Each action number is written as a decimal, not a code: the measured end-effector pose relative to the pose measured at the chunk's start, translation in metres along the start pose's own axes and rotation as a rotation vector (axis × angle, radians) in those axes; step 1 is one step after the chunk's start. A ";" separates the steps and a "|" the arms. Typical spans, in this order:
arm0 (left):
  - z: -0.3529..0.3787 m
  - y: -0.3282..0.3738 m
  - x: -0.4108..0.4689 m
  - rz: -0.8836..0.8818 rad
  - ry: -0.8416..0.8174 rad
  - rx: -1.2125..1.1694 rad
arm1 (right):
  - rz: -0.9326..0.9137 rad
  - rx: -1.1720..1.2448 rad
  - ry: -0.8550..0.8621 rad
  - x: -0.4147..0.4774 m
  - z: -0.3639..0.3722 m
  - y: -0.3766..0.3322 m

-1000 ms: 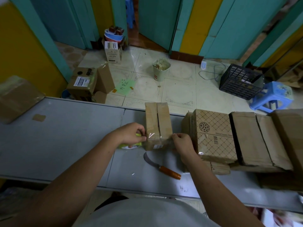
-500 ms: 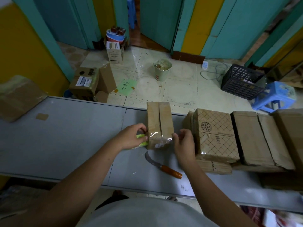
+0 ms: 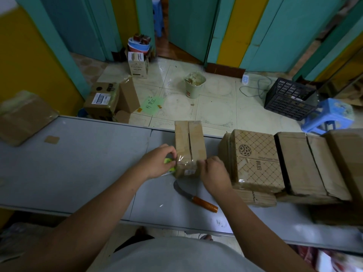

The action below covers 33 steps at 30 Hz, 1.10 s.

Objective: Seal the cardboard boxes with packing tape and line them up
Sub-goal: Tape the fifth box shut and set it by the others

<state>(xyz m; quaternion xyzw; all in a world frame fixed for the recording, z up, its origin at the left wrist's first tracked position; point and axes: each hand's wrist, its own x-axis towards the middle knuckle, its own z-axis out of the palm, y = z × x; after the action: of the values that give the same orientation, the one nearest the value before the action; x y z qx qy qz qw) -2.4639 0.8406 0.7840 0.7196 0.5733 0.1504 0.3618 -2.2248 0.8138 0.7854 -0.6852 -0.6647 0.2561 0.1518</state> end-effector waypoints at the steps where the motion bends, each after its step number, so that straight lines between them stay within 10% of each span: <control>1: 0.001 -0.001 -0.001 -0.002 0.010 -0.033 | 0.009 0.016 -0.004 -0.001 0.002 -0.002; 8: 0.026 0.001 -0.008 -0.018 0.120 -0.299 | 0.191 0.442 0.022 0.021 -0.001 -0.004; 33: 0.039 0.002 -0.014 -0.213 -0.057 -0.545 | 0.323 0.554 -0.007 0.057 0.017 -0.009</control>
<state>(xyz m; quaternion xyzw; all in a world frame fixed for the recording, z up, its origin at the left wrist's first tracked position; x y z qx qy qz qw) -2.4420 0.8140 0.7612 0.5355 0.5738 0.2399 0.5714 -2.2423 0.8688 0.7683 -0.7136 -0.4528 0.4505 0.2876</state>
